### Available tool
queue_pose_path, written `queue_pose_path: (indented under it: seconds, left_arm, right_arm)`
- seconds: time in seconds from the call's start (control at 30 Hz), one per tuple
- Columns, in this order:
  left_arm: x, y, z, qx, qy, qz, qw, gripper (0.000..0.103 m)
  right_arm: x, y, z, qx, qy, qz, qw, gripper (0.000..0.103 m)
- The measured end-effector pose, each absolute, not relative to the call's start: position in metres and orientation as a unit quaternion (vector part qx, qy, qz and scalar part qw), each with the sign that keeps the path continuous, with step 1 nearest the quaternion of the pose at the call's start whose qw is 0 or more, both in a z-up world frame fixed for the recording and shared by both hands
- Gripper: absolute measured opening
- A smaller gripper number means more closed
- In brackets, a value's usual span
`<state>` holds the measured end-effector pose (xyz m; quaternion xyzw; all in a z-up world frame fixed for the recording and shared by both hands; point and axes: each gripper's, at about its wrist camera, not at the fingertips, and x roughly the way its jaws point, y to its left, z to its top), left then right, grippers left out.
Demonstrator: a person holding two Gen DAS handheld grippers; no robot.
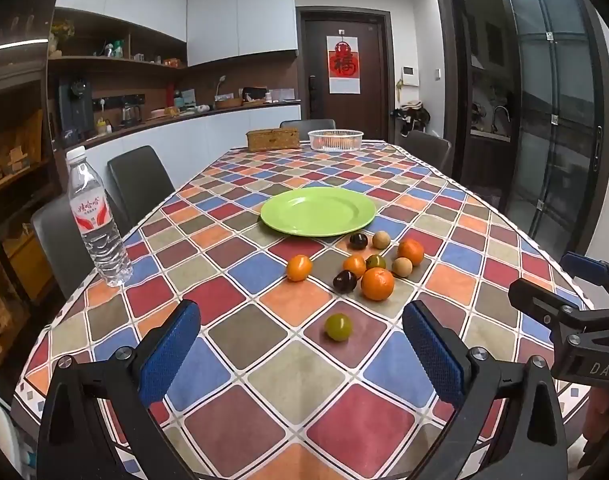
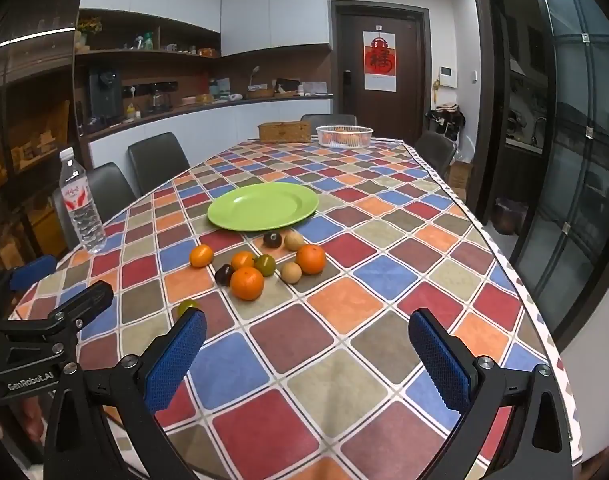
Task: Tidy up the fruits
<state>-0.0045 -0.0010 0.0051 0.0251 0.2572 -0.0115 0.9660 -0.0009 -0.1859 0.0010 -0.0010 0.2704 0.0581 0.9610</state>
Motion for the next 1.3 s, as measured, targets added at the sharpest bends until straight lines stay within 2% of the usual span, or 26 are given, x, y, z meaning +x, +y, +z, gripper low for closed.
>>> queue_pose_path:
  seconds: [1.3]
  left_arm:
    - [-0.0085, -0.0011, 0.006, 0.022, 0.247, -0.014, 0.969, 0.103]
  right_arm:
    - [-0.0077, -0.187, 0.0061, -0.004, 0.262, 0.06, 0.963, 0.102]
